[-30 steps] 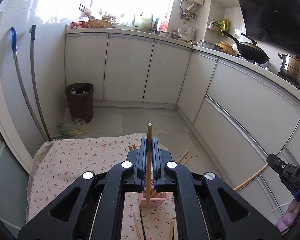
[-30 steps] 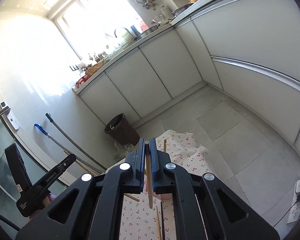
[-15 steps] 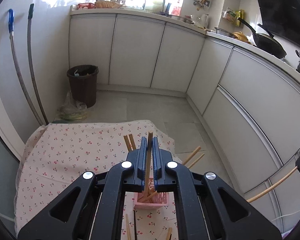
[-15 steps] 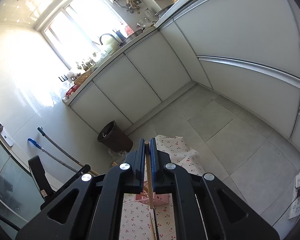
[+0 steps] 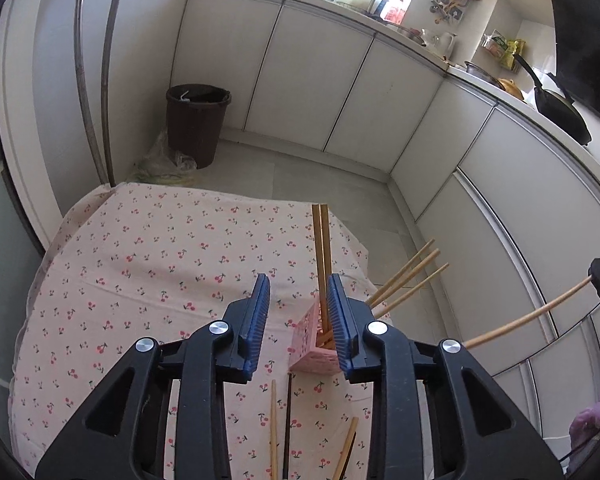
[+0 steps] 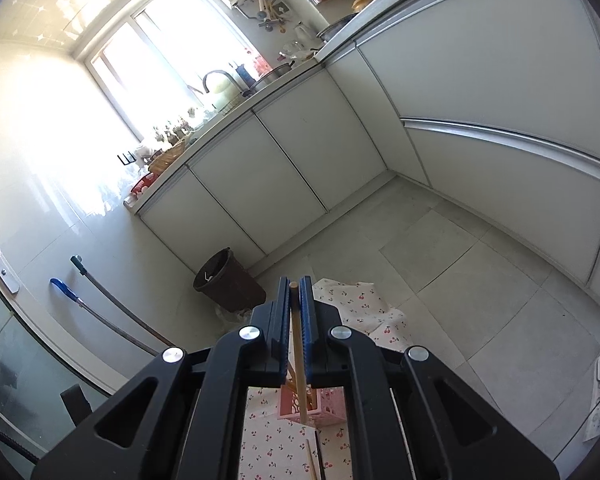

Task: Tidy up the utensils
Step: 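Lower both held chopsticks into the pink holder and open both grippers, then move both open grippers back over the remaining chopsticks on the cloth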

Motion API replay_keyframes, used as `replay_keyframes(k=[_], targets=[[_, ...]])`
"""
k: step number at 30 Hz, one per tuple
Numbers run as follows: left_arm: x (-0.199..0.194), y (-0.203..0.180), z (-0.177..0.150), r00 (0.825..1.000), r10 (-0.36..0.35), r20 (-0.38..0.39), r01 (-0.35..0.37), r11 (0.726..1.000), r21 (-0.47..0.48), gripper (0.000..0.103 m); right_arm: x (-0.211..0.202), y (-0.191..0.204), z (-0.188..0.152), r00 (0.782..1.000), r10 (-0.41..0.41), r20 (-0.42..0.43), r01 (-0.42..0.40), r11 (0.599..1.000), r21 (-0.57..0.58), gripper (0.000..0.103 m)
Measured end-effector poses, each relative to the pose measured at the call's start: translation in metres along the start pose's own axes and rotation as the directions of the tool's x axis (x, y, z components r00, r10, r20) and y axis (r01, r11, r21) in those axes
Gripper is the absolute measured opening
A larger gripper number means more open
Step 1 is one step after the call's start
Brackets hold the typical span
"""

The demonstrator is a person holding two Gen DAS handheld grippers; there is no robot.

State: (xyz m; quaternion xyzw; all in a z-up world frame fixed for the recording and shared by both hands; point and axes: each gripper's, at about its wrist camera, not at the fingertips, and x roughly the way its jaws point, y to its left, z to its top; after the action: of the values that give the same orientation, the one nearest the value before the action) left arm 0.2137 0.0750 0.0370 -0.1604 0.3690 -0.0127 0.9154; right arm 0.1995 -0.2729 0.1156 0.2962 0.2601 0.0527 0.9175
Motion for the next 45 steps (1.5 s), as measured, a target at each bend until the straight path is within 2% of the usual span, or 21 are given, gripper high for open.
replay_keyframes(k=[4, 14, 16, 17, 18, 20, 24, 28, 30, 33, 37, 41, 42, 44, 45], targets=[[0.002, 0.010, 0.000, 1.000, -0.004, -0.010, 0.004, 1.000, 0.003, 0.029, 0.018, 0.016, -0.005, 1.000, -0.014, 0.009, 0.015, 1.000, -0.026, 0.005], [0.015, 0.030, 0.002, 0.998, -0.012, -0.058, 0.010, 1.000, -0.028, 0.029, 0.079, 0.039, -0.030, 0.998, -0.050, -0.031, 0.048, 0.997, -0.062, 0.005], [0.017, 0.034, 0.001, 0.998, -0.015, -0.067, 0.012, 0.999, -0.037, 0.029, 0.091, 0.046, -0.036, 0.999, -0.026, -0.043, 0.022, 0.996, -0.090, 0.010], [0.018, 0.035, 0.001, 0.997, -0.019, -0.071, 0.016, 0.999, -0.043, 0.029, 0.095, 0.051, -0.038, 0.999, -0.004, -0.052, -0.001, 0.994, -0.108, 0.016], [0.018, 0.037, 0.001, 0.997, -0.025, -0.074, 0.021, 0.999, -0.049, 0.029, 0.098, 0.055, -0.040, 0.998, 0.009, -0.057, -0.016, 0.993, -0.116, 0.037], [0.016, 0.039, 0.001, 0.996, -0.038, -0.077, 0.034, 0.998, -0.055, 0.029, 0.095, 0.060, -0.041, 0.998, 0.024, -0.060, -0.031, 0.992, -0.119, 0.048], [0.015, 0.038, -0.003, 0.995, -0.041, -0.091, 0.037, 0.998, -0.045, 0.032, 0.086, 0.065, -0.046, 0.998, -0.009, -0.068, -0.002, 0.987, -0.160, 0.050], [0.019, 0.034, -0.011, 0.992, -0.034, -0.120, 0.030, 0.999, -0.036, 0.035, 0.079, 0.059, -0.060, 0.991, -0.094, -0.092, 0.071, 0.973, -0.221, 0.054], [0.021, 0.034, -0.015, 0.990, -0.037, -0.135, 0.031, 0.999, -0.042, 0.038, 0.080, 0.051, -0.070, 0.981, -0.142, -0.130, 0.108, 0.965, -0.240, 0.061], [0.021, 0.029, -0.022, 0.988, -0.038, -0.151, 0.033, 0.999, -0.035, 0.046, 0.082, 0.039, -0.088, 0.962, -0.215, -0.168, 0.162, 0.945, -0.283, 0.064], [0.022, 0.019, -0.034, 0.985, -0.023, -0.169, 0.023, 1.000, -0.001, 0.066, 0.084, 0.027, -0.112, 0.934, -0.301, -0.191, 0.216, 0.905, -0.366, 0.068], [0.029, 0.017, -0.045, 0.979, 0.018, -0.202, -0.014, 1.000, 0.021, 0.087, 0.086, 0.014, -0.128, 0.907, -0.346, -0.239, 0.233, 0.887, -0.398, 0.080], [0.033, 0.018, -0.047, 0.976, 0.034, -0.215, -0.028, 0.999, 0.029, 0.089, 0.085, 0.009, -0.131, 0.900, -0.359, -0.249, 0.240, 0.883, -0.404, 0.087], [0.044, 0.020, -0.053, 0.964, 0.073, -0.254, -0.060, 0.997, 0.055, 0.092, 0.083, -0.004, -0.138, 0.877, -0.389, -0.281, 0.252, 0.872, -0.421, 0.091], [0.050, 0.023, -0.057, 0.958, 0.089, -0.272, -0.075, 0.995, 0.059, 0.092, 0.084, -0.009, -0.143, 0.859, -0.410, -0.306, 0.256, 0.862, -0.437, 0.093]])
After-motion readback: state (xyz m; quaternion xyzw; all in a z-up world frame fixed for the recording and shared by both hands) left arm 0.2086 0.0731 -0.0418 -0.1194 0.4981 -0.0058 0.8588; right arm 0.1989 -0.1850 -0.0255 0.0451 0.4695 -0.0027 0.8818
